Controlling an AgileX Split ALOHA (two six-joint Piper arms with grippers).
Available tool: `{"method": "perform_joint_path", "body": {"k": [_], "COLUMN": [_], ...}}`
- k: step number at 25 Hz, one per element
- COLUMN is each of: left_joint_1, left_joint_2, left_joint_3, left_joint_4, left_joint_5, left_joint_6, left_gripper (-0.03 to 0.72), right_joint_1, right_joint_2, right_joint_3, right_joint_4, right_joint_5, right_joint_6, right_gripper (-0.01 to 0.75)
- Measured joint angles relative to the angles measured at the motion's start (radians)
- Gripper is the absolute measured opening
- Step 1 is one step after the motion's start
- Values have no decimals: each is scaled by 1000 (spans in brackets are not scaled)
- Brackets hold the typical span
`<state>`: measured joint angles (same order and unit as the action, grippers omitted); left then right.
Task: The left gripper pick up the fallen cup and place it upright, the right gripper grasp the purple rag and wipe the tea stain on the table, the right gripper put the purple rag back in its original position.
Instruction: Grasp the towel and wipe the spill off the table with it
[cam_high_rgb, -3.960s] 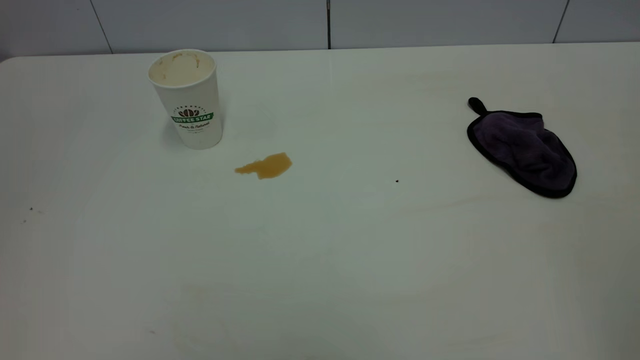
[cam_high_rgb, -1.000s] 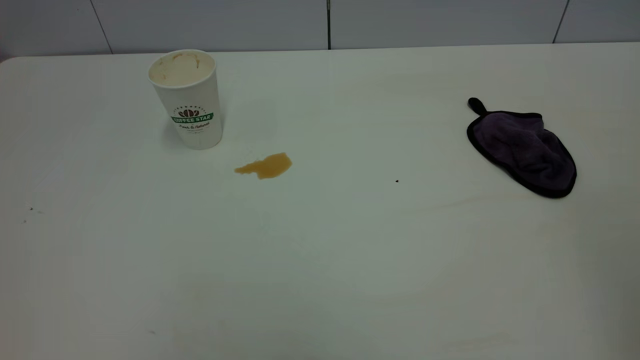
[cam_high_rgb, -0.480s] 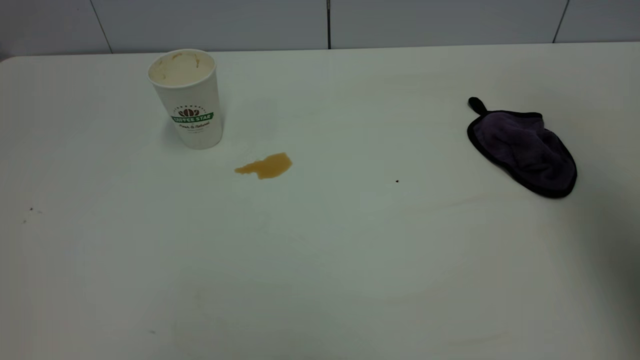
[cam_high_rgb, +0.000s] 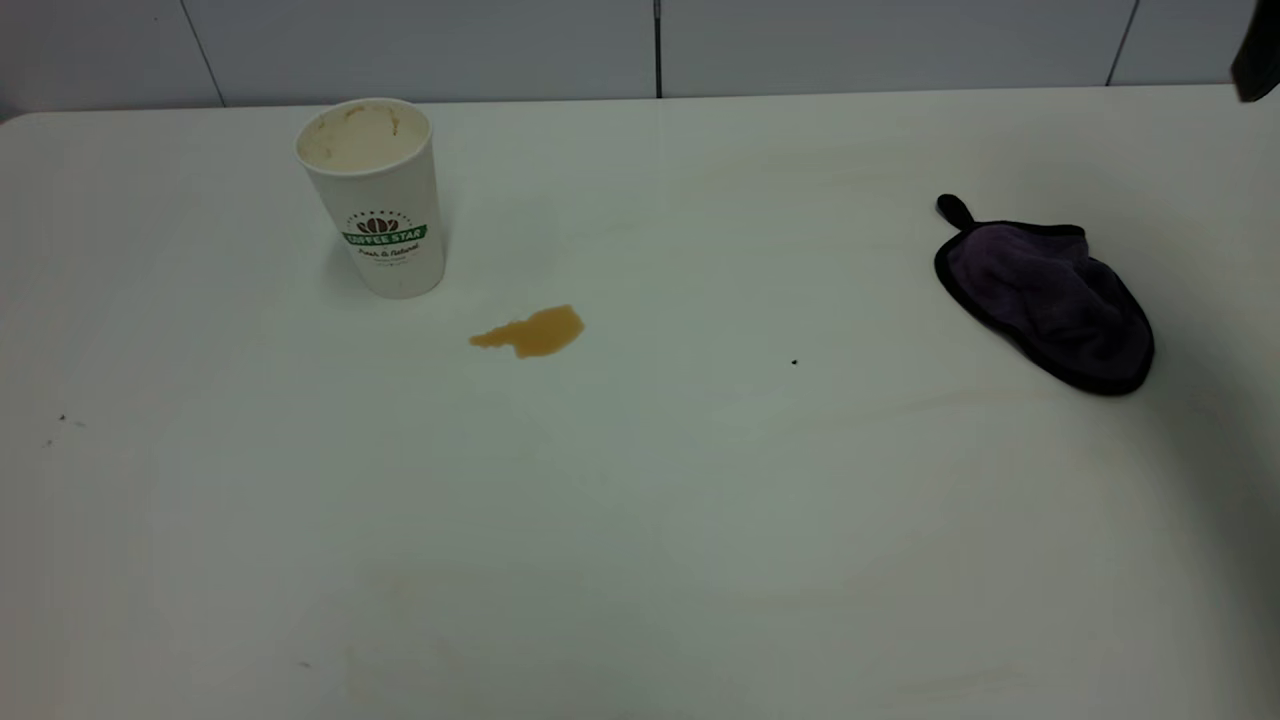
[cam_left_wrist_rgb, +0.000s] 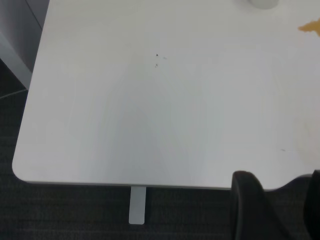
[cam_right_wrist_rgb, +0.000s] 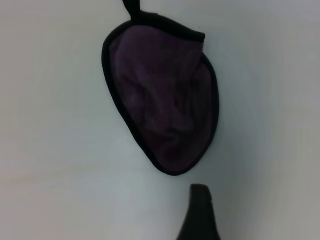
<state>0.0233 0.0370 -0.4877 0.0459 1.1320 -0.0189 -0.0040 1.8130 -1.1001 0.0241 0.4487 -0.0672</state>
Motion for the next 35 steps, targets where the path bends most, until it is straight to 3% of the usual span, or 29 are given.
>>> {"method": "perform_joint_path", "body": {"k": [6,17,29,32,35], "left_joint_1": [0,0,0,0,0], "left_joint_2": [0,0,0,0,-1], "left_joint_3": [0,0,0,0,0], "left_joint_4": [0,0,0,0,0], "left_joint_5": [0,0,0,0,0], "left_joint_6": [0,0,0,0,0], "left_gripper": [307,307,307,307,307], "right_joint_1": [0,0,31,38,42], "right_joint_2": [222,571,701,727,732], "right_joint_3": [-155,-483,-545,-546,-548], "right_joint_4": [41,104,144,142,142], "right_joint_5": [8,147,116,88,76], "right_joint_6": [-32,-101,-148,-149,-149], "right_gripper": [654,654,635,559,368]}}
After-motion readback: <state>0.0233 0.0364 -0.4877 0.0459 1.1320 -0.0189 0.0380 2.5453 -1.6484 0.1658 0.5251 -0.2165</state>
